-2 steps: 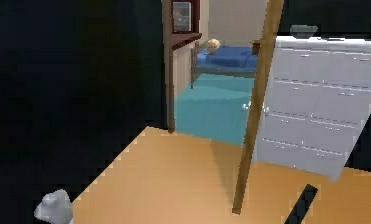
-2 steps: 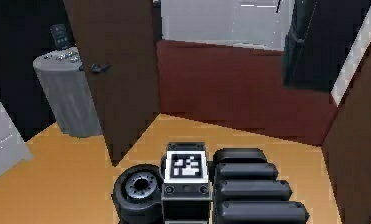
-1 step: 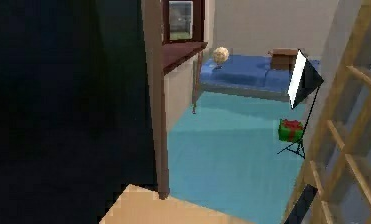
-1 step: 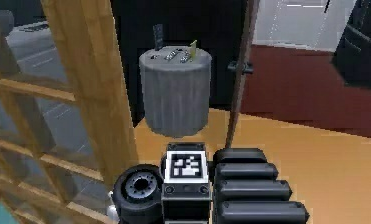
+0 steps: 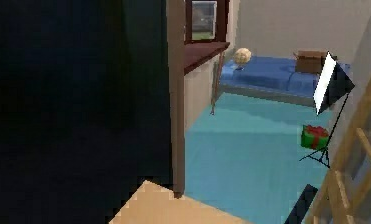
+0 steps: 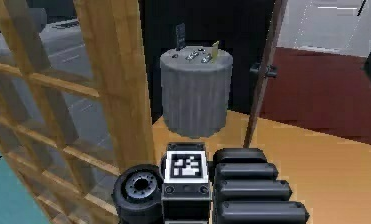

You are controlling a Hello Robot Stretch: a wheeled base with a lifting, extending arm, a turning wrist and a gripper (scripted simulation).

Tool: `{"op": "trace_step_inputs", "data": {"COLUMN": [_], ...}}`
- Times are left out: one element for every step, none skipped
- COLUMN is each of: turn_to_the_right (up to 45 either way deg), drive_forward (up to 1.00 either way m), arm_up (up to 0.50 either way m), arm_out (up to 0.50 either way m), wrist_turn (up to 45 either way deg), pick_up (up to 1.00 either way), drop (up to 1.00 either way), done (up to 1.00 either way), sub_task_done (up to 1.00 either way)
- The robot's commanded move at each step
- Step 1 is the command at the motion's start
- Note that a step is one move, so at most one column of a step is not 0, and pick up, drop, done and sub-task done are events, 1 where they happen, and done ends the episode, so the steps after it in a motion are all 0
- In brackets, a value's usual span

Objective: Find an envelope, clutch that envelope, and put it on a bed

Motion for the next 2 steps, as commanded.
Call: {"op": "trace_step_inputs", "data": {"turn_to_the_right": [0.0,24.0], "drive_forward": [0.2,0.0], "arm_up": [0.0,0.0], "arm_out": [0.0,0.0], "wrist_turn": [0.0,0.0], "pick_up": [0.0,0.0], "drop": [0.0,0.0], "done": [0.0,0.0], "sub_task_done": [0.0,0.0]}}
